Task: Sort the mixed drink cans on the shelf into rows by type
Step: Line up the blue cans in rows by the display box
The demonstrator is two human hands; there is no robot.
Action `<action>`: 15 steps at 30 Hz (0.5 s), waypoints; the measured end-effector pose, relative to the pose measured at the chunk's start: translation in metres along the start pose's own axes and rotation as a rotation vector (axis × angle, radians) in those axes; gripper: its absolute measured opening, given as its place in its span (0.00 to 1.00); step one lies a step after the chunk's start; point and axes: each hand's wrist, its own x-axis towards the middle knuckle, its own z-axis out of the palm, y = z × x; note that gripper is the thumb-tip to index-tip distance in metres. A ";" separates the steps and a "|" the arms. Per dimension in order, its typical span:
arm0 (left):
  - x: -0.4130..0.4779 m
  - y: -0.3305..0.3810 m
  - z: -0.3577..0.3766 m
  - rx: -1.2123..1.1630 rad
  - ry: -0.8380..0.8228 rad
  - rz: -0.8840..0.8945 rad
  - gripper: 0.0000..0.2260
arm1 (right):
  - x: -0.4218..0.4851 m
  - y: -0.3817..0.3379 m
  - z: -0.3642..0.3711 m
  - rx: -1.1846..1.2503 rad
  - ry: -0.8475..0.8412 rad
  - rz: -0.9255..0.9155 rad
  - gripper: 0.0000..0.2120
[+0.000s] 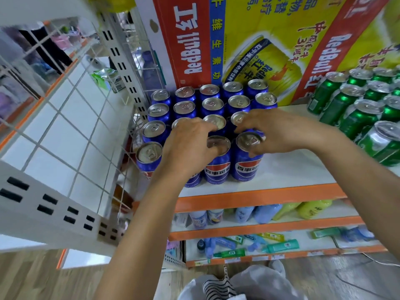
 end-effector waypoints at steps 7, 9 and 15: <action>0.013 0.009 0.009 0.011 -0.127 0.038 0.15 | -0.003 -0.003 0.003 -0.026 0.027 0.010 0.23; 0.014 0.008 0.010 0.008 -0.126 0.045 0.15 | -0.003 -0.003 0.005 -0.027 0.030 -0.006 0.22; 0.015 0.011 0.009 0.042 -0.145 0.033 0.16 | -0.002 0.002 0.007 -0.003 0.059 -0.040 0.20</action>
